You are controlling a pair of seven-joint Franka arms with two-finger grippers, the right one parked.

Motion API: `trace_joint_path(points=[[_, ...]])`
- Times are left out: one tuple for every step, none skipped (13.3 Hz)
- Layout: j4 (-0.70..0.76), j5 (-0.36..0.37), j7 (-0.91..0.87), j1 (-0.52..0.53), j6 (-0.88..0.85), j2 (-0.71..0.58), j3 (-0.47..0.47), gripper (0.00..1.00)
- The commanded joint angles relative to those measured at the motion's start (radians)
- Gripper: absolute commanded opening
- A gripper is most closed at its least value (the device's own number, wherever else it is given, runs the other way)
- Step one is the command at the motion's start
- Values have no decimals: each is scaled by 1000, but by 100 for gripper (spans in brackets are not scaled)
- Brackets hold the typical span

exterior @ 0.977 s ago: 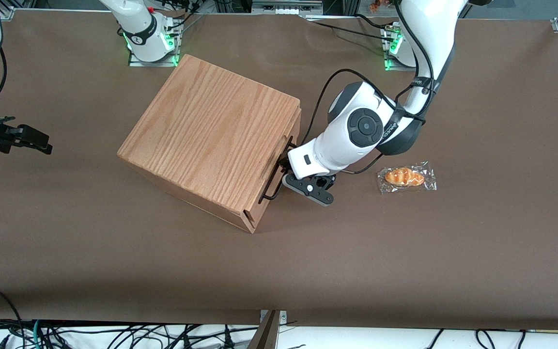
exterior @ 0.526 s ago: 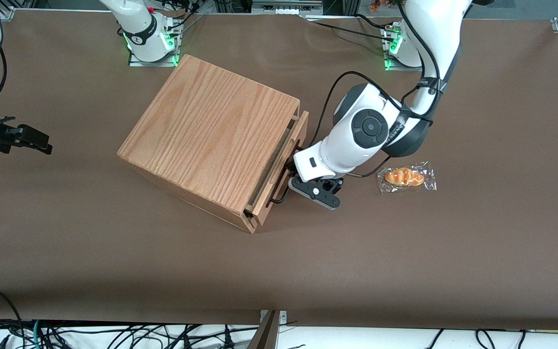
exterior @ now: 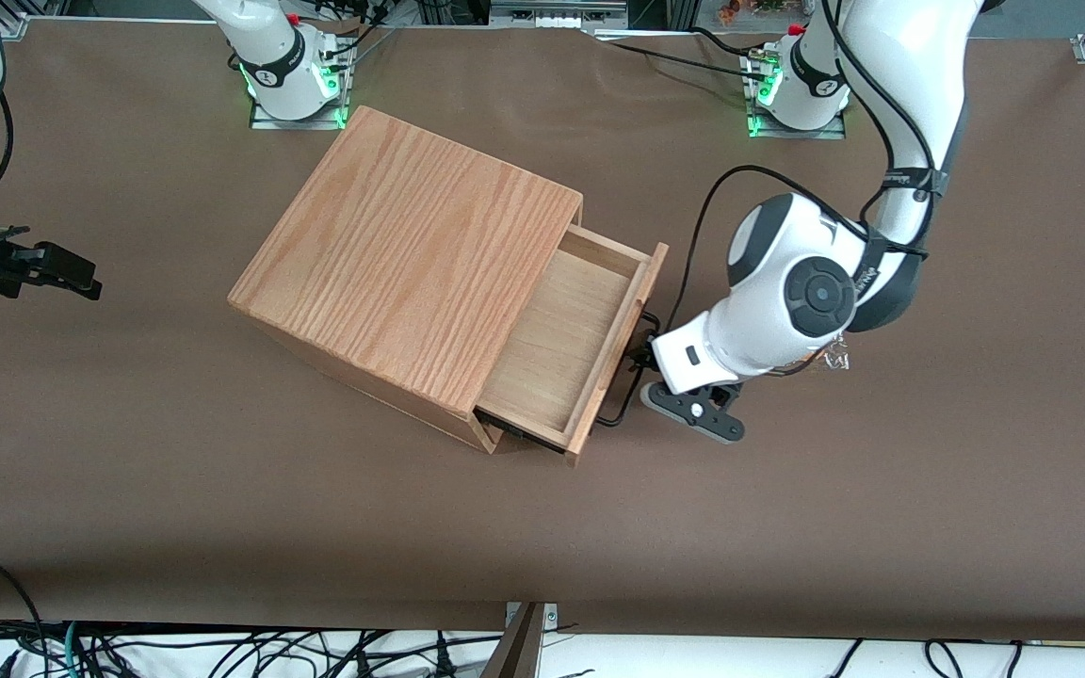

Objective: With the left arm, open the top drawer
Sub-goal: 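Pull the handle outward with the left gripper, sliding the drawer open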

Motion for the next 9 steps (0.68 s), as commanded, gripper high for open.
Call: trace_joint_path(points=[[21, 124, -114, 33, 15, 7, 41, 100], [27, 124, -114, 42, -2, 4, 41, 100], [30, 124, -114, 47, -6, 4, 41, 100], [30, 124, -114, 45, -6, 4, 41, 100], [30, 124, -114, 45, -6, 4, 41, 100], [29, 124, -114, 45, -6, 4, 41, 100], [27, 124, -114, 45, -9, 1, 39, 100], [27, 118, -113, 45, -25, -1, 36, 100], [30, 105, -113, 45, -51, -2, 32, 100]])
